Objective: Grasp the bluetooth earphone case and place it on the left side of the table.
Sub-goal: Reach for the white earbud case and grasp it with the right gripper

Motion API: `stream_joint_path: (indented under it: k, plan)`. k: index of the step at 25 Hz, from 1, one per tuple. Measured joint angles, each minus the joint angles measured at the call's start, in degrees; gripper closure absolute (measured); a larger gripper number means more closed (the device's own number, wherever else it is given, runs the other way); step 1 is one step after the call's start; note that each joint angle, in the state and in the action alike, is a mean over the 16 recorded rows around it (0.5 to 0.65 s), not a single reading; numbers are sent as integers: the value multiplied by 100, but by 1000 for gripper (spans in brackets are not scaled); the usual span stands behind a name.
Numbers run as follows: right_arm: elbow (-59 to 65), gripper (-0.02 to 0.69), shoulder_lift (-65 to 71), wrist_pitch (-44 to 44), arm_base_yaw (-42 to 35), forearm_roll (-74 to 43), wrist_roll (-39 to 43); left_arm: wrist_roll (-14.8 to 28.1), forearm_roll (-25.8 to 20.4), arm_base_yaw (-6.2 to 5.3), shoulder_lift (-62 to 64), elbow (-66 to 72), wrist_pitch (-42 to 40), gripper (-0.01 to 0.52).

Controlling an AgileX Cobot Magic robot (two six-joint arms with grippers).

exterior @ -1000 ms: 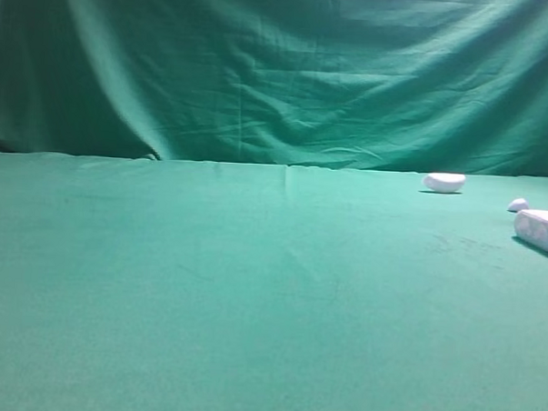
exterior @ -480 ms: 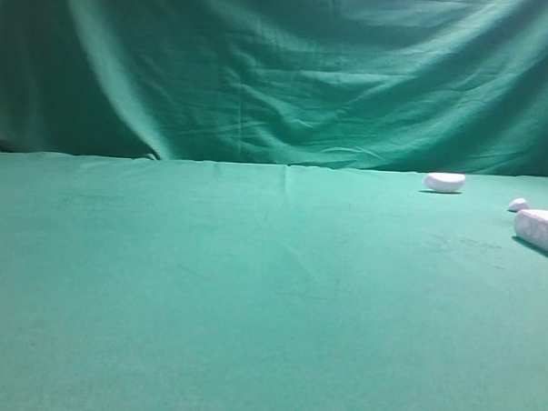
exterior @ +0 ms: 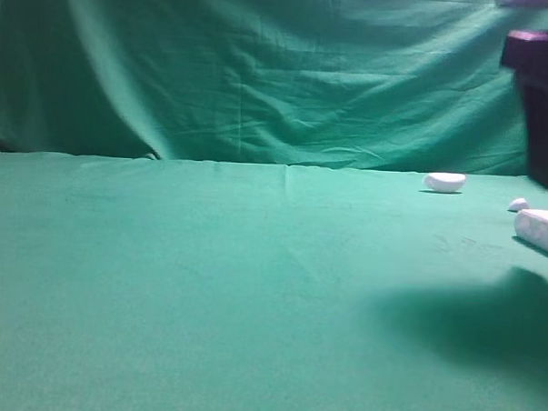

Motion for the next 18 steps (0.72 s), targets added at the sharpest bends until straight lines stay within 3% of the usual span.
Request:
stream_joint_path:
  k: [4,7,13,18]
  plan:
    - [-194,97,532,-117,4,-3,211,0,0,0,0,0,0,514]
    - [-304,66,827,-191,4,-9,312,0,0,0,0,0,0,514]
    - [-428,89,1180,-367,4,-66,387,0,0,0,0,0,0,514]
    - [-458,169,1315,-452,4,-136,440,0,0,0,0,0,0,514]
